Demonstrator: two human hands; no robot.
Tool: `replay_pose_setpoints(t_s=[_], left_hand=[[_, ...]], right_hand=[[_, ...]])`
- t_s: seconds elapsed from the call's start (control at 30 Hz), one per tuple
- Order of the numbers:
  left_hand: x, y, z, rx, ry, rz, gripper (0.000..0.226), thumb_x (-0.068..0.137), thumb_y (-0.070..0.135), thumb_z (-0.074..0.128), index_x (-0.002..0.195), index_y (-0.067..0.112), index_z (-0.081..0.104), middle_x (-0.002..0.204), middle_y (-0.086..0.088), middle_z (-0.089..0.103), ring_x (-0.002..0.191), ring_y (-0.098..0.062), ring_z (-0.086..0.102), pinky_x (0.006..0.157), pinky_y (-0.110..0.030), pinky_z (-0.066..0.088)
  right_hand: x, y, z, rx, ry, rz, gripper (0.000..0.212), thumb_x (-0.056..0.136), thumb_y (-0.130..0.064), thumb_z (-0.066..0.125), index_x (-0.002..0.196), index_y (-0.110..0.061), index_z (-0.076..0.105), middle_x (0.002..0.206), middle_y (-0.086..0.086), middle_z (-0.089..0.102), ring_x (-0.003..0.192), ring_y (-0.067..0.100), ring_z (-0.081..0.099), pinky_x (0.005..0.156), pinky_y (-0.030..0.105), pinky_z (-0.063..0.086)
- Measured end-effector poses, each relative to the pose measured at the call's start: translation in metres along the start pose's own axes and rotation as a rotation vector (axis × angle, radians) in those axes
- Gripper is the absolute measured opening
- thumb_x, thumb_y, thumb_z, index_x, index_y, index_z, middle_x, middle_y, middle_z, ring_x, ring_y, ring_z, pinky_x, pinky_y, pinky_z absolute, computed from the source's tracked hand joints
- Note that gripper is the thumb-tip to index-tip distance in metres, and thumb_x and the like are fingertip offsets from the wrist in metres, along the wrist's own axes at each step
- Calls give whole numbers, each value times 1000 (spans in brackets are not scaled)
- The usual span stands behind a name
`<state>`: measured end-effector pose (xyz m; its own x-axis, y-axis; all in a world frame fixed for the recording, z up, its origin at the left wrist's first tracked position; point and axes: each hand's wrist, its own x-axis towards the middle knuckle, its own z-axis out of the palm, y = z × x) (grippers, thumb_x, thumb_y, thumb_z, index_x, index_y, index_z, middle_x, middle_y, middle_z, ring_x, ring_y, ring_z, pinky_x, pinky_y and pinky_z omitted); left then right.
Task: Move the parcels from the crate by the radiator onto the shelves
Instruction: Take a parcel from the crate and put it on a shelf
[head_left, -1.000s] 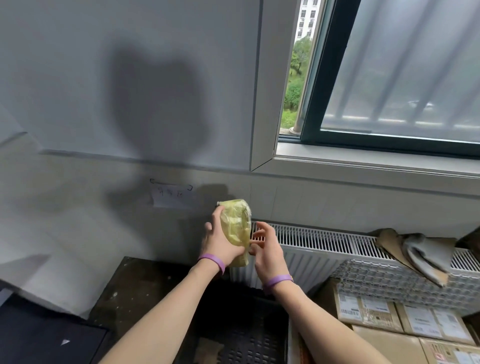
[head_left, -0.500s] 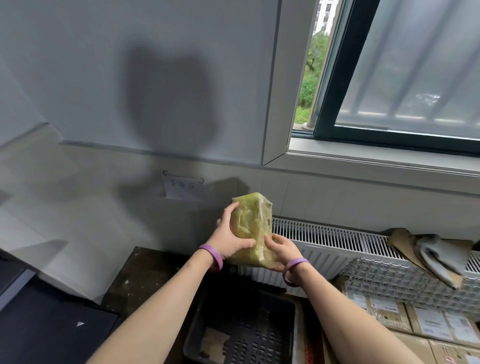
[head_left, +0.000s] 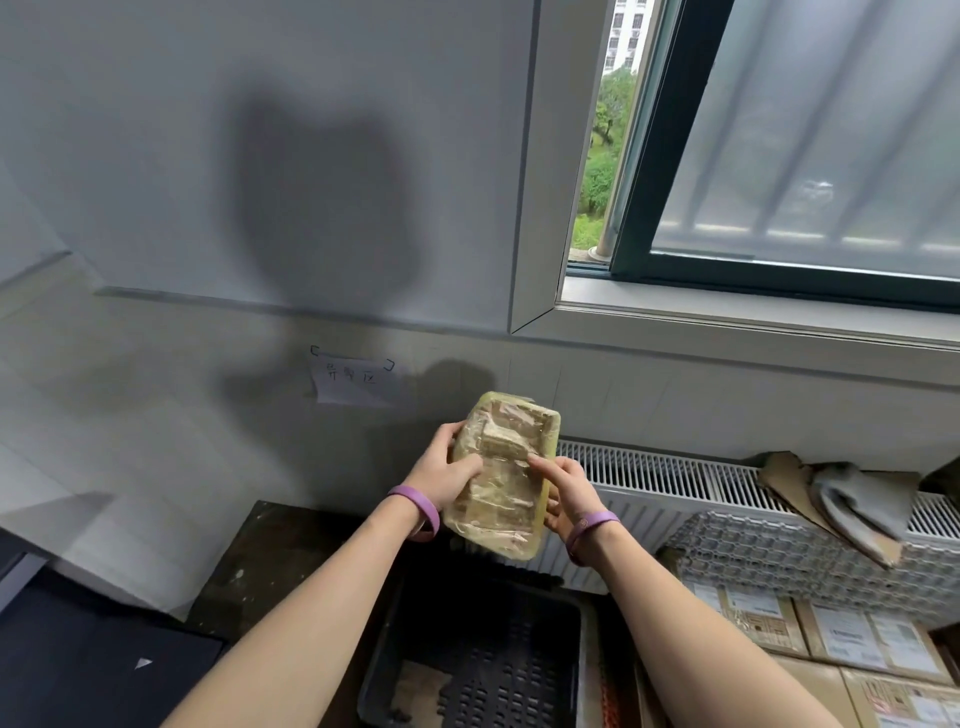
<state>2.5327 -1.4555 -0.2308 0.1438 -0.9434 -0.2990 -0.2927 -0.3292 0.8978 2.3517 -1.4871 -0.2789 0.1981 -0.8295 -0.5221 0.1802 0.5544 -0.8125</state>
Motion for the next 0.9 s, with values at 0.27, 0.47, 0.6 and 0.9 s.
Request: replay_pose_setpoints(t_s=[0.27, 0.47, 0.6, 0.9], left_hand=[[-4, -3, 28, 338, 10, 61, 93, 68, 44, 77, 141, 45, 20, 112, -1, 23, 112, -26, 46, 107, -38, 37], [-3, -15, 39, 292, -129, -59, 117, 59, 53, 83, 146, 42, 6, 124, -1, 20, 122, -27, 44, 107, -33, 33], [1, -17, 37, 232, -126, -79, 112, 67, 42, 81, 149, 33, 5, 139, -6, 27, 127, -28, 43, 106, -37, 36], [0, -13, 31, 121, -42, -42, 66, 64, 45, 81, 107, 24, 35, 107, 6, 54, 92, -5, 54, 66, -22, 42]], right_hand=[[-2, 1, 0, -186, 145, -134, 64, 69, -35, 85, 120, -10, 54, 116, 11, 66, 99, 24, 67, 91, 46, 54], [-9, -8, -1, -187, 61, -33, 38, 87, -58, 58, 111, -28, 56, 121, 1, 60, 112, 26, 60, 85, 44, 51], [-15, -7, 1, -151, -6, -22, 29, 95, -51, 49, 108, -26, 56, 110, -5, 63, 86, 15, 68, 65, 35, 57], [-14, -4, 4, -6, 38, -34, 30, 98, -43, 49, 96, -14, 57, 104, 0, 66, 95, 24, 66, 70, 40, 59]])
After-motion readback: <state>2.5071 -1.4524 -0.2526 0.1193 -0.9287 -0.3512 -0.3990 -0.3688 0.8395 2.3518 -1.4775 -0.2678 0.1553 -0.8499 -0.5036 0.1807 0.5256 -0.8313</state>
